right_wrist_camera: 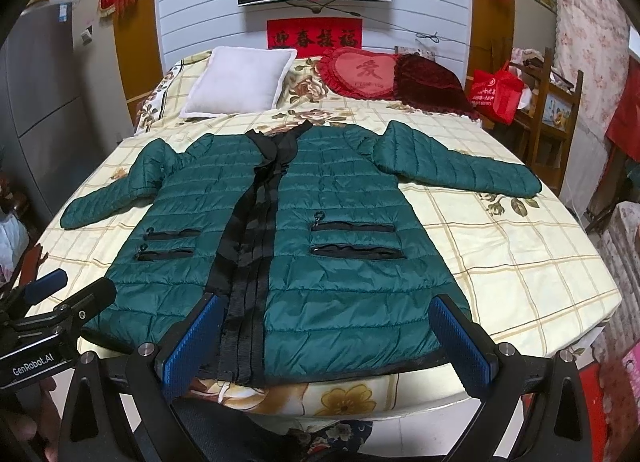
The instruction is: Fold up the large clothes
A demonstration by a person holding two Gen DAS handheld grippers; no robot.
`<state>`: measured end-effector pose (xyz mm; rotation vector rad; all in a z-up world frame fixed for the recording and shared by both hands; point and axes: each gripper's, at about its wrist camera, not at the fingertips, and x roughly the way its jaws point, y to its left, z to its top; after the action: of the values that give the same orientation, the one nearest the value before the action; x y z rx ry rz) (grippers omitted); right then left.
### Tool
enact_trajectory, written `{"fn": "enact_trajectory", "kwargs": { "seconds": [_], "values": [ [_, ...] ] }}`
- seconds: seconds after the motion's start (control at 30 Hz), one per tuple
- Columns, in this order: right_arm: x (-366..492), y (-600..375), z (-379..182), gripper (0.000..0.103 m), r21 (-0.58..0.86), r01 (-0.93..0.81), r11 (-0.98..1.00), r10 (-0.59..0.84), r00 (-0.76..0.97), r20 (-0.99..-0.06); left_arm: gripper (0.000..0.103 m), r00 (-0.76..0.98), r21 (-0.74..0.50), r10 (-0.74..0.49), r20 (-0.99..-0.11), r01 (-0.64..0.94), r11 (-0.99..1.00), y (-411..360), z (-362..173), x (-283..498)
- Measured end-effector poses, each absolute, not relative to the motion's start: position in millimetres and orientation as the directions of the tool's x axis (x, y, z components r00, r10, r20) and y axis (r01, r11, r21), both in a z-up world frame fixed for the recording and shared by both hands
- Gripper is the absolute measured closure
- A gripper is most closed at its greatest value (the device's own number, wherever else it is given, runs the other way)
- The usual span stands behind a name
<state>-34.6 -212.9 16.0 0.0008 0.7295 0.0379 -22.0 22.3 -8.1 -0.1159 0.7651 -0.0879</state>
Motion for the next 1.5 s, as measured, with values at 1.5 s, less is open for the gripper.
{"fn": "enact_trajectory", "kwargs": {
  "seconds": [1.5],
  "values": [
    [-34.1,-208.4,17.1,0.001,0.017,-0.034,0.999,0.037,0.747,-0.664,0.0,0.713,-0.14,-0.128,-0.689,0.042,0.989,20.7,-11.6,-18.6]
  ]
}}
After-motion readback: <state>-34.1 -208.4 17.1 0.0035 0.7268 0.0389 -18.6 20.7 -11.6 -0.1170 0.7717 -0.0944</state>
